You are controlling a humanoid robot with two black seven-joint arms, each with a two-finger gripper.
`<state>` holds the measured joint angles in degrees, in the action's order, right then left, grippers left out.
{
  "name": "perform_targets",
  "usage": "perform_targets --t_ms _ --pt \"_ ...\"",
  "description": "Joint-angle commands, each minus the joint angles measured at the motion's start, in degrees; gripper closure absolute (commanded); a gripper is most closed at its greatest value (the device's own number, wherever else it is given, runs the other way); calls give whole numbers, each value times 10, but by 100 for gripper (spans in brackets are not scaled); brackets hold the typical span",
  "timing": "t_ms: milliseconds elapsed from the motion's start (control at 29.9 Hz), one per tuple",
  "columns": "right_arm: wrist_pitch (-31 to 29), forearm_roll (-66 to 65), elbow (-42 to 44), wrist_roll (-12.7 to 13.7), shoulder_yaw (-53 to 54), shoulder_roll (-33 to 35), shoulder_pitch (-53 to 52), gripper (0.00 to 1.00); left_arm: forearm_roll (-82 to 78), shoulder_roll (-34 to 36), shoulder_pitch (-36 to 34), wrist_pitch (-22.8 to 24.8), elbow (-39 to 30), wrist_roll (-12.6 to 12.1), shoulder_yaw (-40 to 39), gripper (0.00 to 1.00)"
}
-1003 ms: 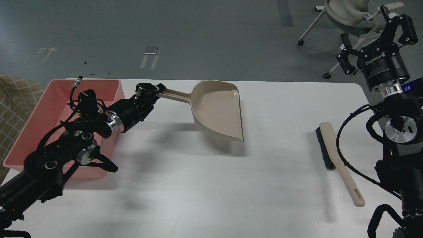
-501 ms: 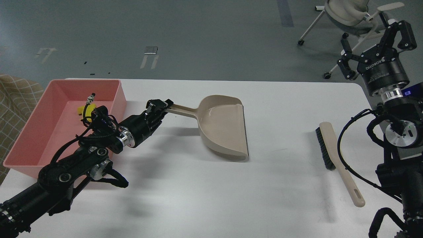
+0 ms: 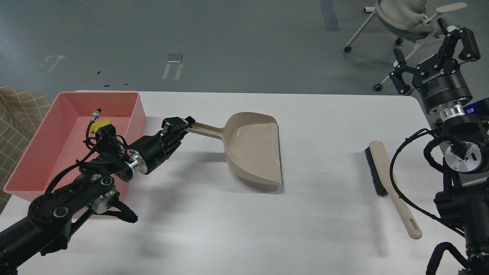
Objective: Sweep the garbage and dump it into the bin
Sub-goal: 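Lower the empty dustpan back onto the table with the left gripper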
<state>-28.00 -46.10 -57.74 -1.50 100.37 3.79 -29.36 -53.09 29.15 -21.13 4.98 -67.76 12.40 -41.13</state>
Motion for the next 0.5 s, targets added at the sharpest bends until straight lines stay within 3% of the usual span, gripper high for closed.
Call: perform_targets --t_ms 0,201,334,468 --pt "0 0 0 0 0 1 0 0 1 -3 2 -3 0 -1 0 100" --pt "0 0 0 0 -1 1 1 0 1 -5 3 -7 0 -5 1 92" --pt "0 0 1 0 -1 1 1 0 1 -2 3 -7 0 -7 1 66" --pt "0 0 1 0 -1 1 3 0 1 -1 4 -6 0 -8 2 59"
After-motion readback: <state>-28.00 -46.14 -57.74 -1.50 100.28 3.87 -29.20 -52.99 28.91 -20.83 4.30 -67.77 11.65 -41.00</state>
